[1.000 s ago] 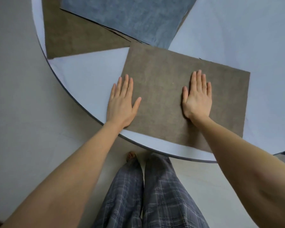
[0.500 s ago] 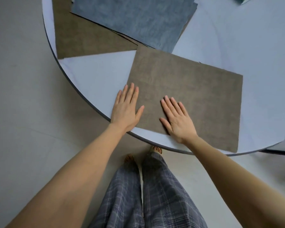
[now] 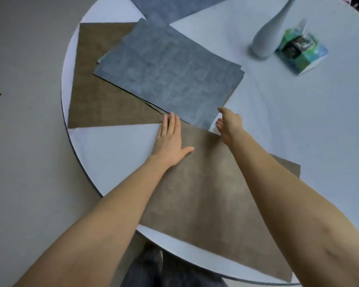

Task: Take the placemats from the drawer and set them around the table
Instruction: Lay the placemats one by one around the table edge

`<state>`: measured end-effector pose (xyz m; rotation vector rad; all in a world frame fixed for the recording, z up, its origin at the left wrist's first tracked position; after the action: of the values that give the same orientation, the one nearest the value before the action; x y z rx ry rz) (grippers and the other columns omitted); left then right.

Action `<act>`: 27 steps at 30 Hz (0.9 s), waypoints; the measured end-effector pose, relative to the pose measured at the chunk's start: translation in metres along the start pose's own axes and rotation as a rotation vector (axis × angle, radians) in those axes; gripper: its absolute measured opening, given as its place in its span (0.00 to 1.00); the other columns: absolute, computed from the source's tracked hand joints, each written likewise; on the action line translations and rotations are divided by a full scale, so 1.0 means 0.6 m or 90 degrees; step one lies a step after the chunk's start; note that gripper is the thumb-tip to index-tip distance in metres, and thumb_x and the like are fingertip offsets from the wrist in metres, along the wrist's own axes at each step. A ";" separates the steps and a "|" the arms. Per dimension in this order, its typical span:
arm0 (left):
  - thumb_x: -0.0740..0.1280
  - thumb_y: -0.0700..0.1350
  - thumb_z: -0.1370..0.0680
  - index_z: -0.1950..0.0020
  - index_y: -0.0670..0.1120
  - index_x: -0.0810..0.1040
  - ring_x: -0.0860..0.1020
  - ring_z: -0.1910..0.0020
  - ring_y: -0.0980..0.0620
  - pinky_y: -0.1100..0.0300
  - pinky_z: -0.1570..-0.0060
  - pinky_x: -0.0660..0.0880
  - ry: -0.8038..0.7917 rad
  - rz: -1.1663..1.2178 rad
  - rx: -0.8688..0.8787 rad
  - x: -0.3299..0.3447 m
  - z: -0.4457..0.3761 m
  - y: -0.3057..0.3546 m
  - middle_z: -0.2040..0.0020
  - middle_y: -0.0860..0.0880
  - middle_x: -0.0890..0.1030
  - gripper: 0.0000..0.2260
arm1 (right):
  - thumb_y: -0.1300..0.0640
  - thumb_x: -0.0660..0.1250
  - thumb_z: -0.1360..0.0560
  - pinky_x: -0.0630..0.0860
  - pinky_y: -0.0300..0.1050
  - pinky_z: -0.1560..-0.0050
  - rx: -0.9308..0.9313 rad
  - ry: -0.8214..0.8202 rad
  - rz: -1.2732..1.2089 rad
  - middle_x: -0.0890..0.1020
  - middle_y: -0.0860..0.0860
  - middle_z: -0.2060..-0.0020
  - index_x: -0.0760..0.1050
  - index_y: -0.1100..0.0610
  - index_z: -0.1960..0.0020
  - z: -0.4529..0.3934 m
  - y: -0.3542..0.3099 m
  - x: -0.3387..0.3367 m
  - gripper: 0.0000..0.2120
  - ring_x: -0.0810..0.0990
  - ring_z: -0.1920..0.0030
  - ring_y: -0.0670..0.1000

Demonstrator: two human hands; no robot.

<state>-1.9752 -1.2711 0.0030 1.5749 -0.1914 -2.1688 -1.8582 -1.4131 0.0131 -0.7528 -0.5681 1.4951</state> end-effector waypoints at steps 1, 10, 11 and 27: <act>0.63 0.63 0.24 0.22 0.40 0.36 0.35 0.23 0.45 0.52 0.25 0.39 -0.037 -0.032 -0.014 0.006 -0.010 -0.002 0.22 0.43 0.35 0.48 | 0.56 0.67 0.27 0.75 0.44 0.54 0.021 -0.006 -0.044 0.79 0.55 0.53 0.70 0.57 0.53 -0.007 -0.013 0.005 0.08 0.79 0.56 0.54; 0.59 0.66 0.24 0.24 0.40 0.31 0.32 0.24 0.45 0.50 0.27 0.34 -0.115 -0.060 -0.029 0.026 -0.024 -0.008 0.24 0.41 0.30 0.49 | 0.59 0.73 0.30 0.71 0.41 0.64 0.140 -0.049 0.033 0.68 0.50 0.66 0.69 0.57 0.47 -0.054 -0.036 0.035 0.16 0.68 0.67 0.48; 0.59 0.66 0.24 0.24 0.40 0.31 0.31 0.24 0.45 0.50 0.27 0.34 -0.118 -0.062 -0.029 0.027 -0.025 -0.008 0.24 0.41 0.30 0.49 | 0.61 0.72 0.30 0.74 0.43 0.62 0.117 -0.037 0.047 0.72 0.51 0.63 0.70 0.58 0.48 -0.058 -0.033 0.036 0.14 0.72 0.64 0.49; 0.59 0.65 0.23 0.24 0.40 0.31 0.30 0.25 0.46 0.51 0.27 0.33 -0.130 -0.055 -0.036 0.024 -0.022 -0.008 0.25 0.42 0.29 0.47 | 0.62 0.61 0.26 0.75 0.49 0.43 -0.181 0.054 0.162 0.79 0.59 0.43 0.71 0.60 0.42 -0.102 -0.084 0.003 0.12 0.78 0.48 0.55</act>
<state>-1.9676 -1.2712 -0.0158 1.3537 -0.1265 -2.3802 -1.7793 -1.4134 0.0099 -1.1388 -0.6470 1.6253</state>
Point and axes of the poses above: each hand's wrist, its own z-axis away from the middle knuckle, its own x-axis out of the palm, y = z × x, the point moved 3 cm from there along -z, towards the middle knuckle
